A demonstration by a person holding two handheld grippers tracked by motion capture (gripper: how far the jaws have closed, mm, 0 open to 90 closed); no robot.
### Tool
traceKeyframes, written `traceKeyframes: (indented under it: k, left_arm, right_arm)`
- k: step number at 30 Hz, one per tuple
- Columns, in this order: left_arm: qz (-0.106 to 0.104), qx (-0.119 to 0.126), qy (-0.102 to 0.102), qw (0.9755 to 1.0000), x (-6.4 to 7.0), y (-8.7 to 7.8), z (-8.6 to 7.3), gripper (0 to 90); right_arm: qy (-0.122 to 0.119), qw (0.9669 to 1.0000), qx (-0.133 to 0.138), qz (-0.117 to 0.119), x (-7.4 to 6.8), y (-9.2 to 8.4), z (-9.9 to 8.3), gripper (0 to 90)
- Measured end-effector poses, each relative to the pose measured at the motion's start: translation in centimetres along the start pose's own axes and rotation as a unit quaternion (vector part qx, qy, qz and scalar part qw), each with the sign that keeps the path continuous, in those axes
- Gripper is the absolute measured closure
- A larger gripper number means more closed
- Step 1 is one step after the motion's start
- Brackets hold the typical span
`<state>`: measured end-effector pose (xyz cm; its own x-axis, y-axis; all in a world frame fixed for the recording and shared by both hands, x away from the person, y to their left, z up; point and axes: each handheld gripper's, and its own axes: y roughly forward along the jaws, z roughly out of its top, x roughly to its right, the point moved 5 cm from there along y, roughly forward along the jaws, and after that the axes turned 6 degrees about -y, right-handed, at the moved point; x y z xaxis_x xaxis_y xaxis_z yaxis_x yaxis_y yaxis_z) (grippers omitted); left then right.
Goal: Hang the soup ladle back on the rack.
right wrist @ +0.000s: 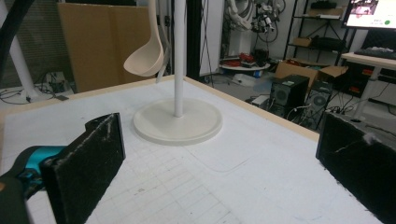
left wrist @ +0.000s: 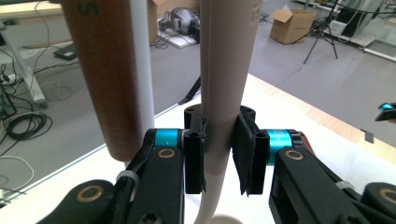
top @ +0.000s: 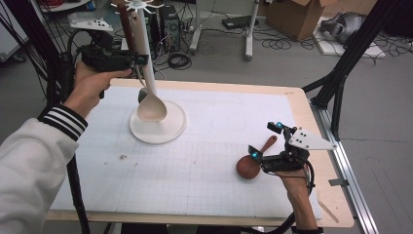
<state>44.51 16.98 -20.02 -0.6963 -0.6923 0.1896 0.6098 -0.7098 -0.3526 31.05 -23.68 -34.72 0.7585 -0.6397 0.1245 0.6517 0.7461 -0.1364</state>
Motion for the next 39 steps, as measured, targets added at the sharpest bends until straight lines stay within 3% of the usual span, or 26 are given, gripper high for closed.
traceKeyframes:
  k: [14, 19, 22, 28, 36, 39]
  left_arm:
    - [0.004, -0.001, 0.002, 1.0000, -0.2, 0.0, -0.1, 74.6]
    - [-0.006, 0.019, 0.005, 0.9998, -0.3, 0.0, -0.4, 73.7]
    - [-0.010, 0.042, 0.019, 0.9989, -0.3, -0.3, -0.4, 68.4]
    - [-0.004, 0.051, 0.037, 0.9980, -0.1, -1.0, -0.6, 57.8]
    - [-0.025, 0.059, 0.040, 0.9971, 0.1, -2.3, -1.9, 56.6]
    - [-0.049, 0.066, 0.046, 0.9956, 0.4, -2.8, -2.4, 57.0]
  right_arm:
    - [0.003, 1.0000, -0.003, 0.001, 0.0, 0.0, -0.1, 0.4]
    - [0.002, 1.0000, -0.002, 0.003, 0.0, 0.1, -0.1, 0.4]
    - [0.002, 1.0000, -0.004, 0.002, 0.0, 0.1, -0.2, 0.4]
    - [0.002, 1.0000, -0.005, 0.003, -0.2, 0.2, -0.1, 0.4]
    - [0.002, 1.0000, -0.008, 0.001, -0.1, 0.2, -0.2, 0.4]
    - [0.002, 1.0000, -0.006, 0.000, 0.0, 0.2, -0.2, 0.4]
